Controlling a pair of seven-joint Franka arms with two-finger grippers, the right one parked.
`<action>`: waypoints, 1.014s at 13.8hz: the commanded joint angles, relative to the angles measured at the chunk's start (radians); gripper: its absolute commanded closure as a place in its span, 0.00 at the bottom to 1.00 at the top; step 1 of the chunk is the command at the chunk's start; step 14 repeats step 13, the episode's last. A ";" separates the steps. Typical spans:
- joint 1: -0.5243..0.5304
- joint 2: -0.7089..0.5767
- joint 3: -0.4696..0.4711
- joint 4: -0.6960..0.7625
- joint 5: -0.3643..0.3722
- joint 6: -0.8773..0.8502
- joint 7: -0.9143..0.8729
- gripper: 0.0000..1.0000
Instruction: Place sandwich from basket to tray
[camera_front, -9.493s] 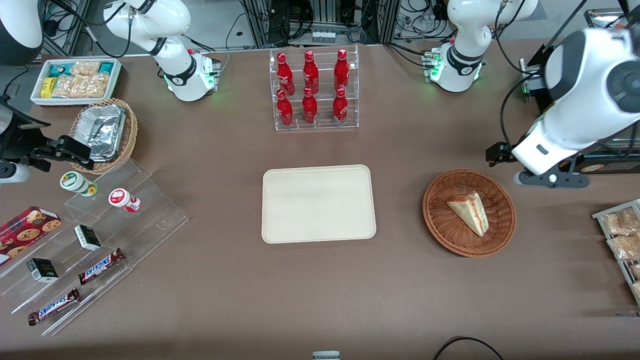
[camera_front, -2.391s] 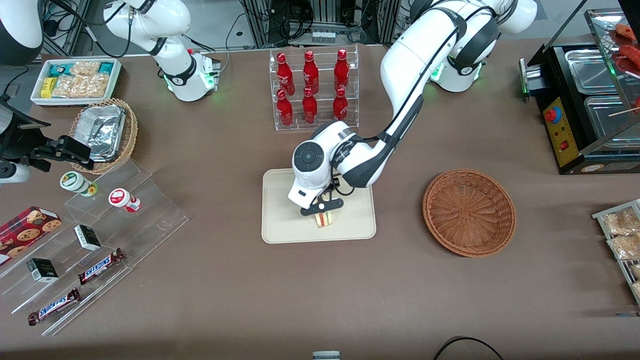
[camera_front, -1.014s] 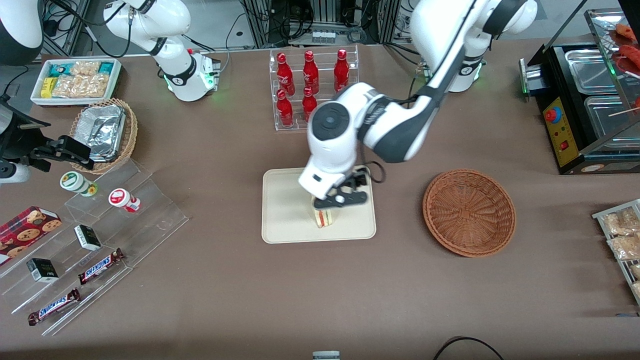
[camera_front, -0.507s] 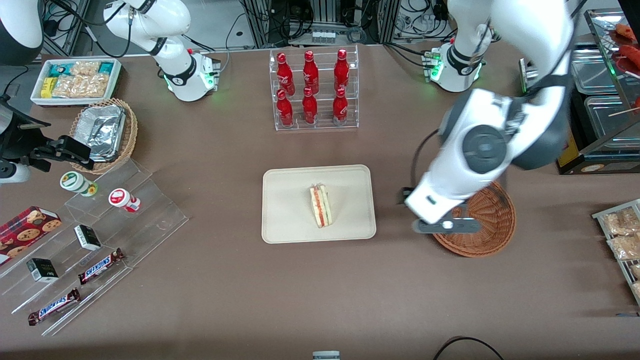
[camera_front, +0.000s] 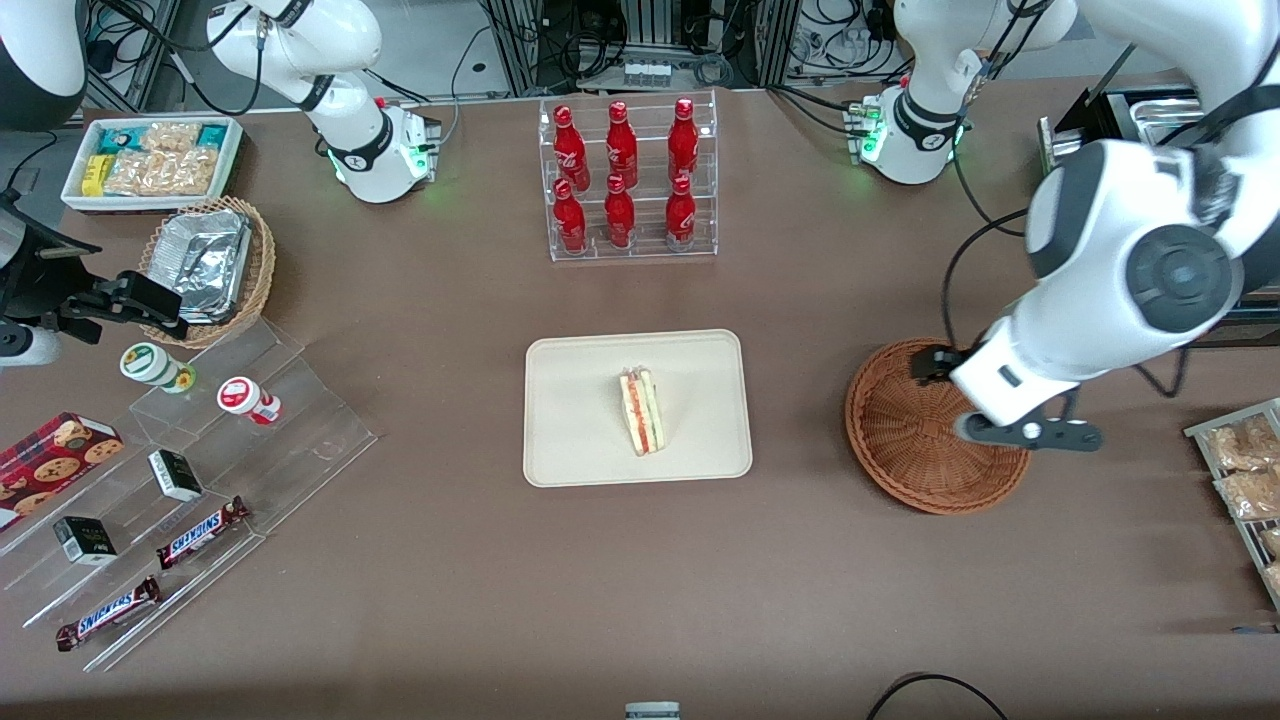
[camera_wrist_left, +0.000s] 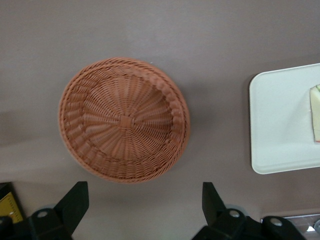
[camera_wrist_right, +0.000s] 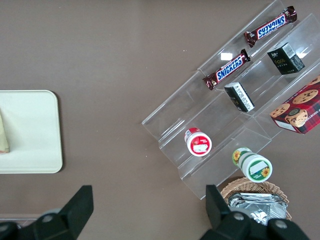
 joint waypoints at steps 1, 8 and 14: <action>0.032 -0.092 -0.004 -0.051 0.003 -0.043 0.019 0.00; 0.167 -0.251 -0.016 -0.102 0.023 -0.126 0.144 0.00; 0.181 -0.293 -0.022 -0.105 0.022 -0.147 0.164 0.00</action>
